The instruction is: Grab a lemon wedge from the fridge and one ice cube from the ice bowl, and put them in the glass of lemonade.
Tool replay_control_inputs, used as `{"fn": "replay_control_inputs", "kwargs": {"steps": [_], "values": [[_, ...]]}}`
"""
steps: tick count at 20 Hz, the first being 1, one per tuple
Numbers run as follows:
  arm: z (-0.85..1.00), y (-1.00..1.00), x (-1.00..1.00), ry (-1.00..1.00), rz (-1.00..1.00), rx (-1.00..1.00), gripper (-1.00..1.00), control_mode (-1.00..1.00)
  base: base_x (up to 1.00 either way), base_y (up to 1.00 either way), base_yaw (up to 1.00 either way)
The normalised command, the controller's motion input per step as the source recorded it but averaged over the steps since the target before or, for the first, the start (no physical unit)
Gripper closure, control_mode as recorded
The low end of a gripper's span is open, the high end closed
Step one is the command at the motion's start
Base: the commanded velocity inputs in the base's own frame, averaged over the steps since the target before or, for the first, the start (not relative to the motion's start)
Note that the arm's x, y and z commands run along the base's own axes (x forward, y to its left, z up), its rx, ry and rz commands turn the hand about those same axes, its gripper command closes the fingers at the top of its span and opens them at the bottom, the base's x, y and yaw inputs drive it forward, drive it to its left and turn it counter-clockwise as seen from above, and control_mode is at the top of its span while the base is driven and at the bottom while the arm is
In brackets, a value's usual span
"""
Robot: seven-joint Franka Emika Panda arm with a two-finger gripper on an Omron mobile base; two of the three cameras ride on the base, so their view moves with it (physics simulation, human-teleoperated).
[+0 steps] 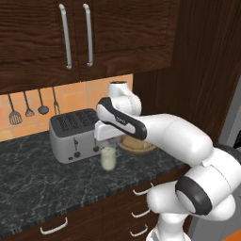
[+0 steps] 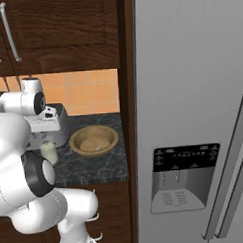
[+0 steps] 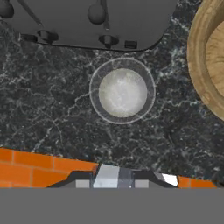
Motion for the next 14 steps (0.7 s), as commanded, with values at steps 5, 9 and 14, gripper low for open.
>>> {"fn": "replay_control_inputs", "kwargs": {"steps": [5, 9, 14], "values": [[-0.01, 0.09, 0.40, -0.03, -0.02, 0.00, 1.00, -1.00, 0.00, 0.00, 0.00], [-0.20, 0.03, 0.29, 0.00, -0.01, 0.00, 1.00, -1.00, 0.00, 0.00, 0.00], [-0.38, 0.07, 0.31, -0.01, -0.01, 0.00, 1.00, -1.00, 0.00, 0.00, 0.00]]}}
